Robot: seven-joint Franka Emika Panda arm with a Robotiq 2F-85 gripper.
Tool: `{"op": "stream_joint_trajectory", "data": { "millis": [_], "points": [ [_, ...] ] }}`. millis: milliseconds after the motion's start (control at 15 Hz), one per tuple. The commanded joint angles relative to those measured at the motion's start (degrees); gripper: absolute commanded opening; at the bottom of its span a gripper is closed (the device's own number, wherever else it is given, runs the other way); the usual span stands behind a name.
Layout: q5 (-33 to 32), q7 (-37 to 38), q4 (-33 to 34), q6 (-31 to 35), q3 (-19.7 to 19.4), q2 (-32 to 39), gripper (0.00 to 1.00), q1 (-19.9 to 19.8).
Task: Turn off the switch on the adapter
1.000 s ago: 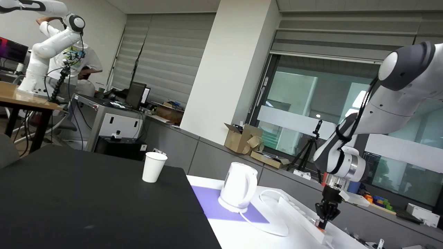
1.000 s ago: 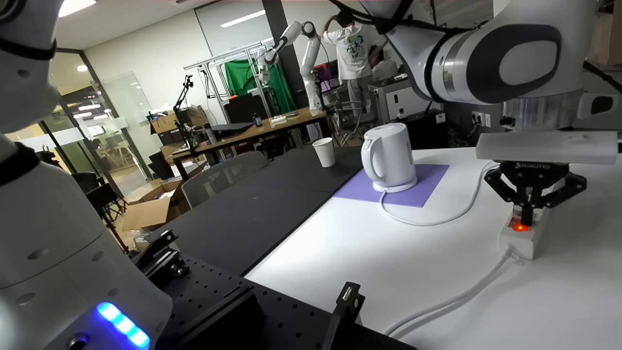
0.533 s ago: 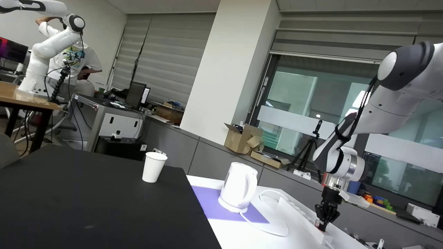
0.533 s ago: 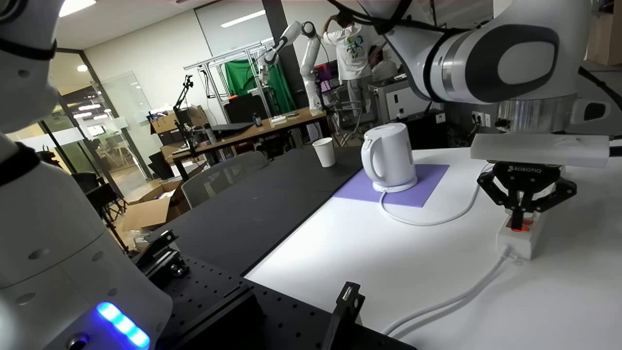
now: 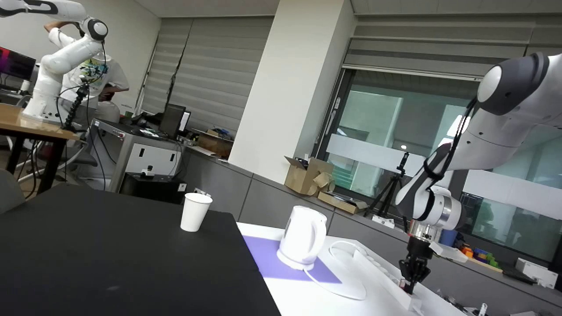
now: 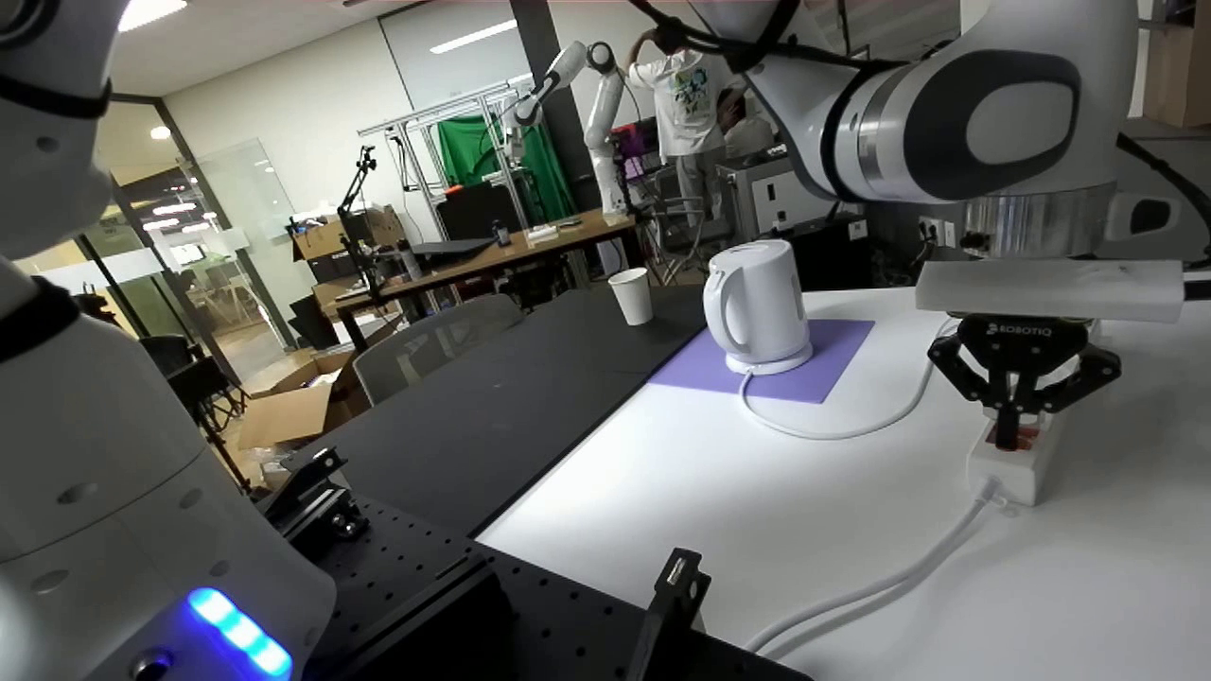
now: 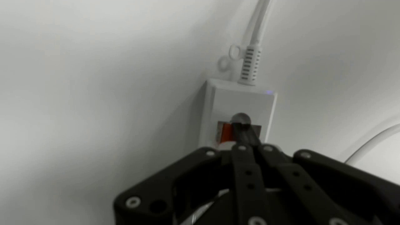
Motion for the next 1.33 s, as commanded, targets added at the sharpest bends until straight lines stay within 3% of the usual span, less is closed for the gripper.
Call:
{"op": "stream_joint_trajectory", "data": {
  "millis": [0,733,1067,1267],
  "points": [
    [-3.0,3.5,2.2,2.0,-2.1,3.1,0.0,2.7],
    [-13.8,15.3,-5.5,11.7,-9.2,0.0,0.0,14.4],
    [-16.7,19.0,-10.5,8.9,-11.7,-6.4,0.0,19.5],
    [-21.1,22.1,-12.2,3.2,-15.3,-10.8,0.0,24.4]
  ]
}}
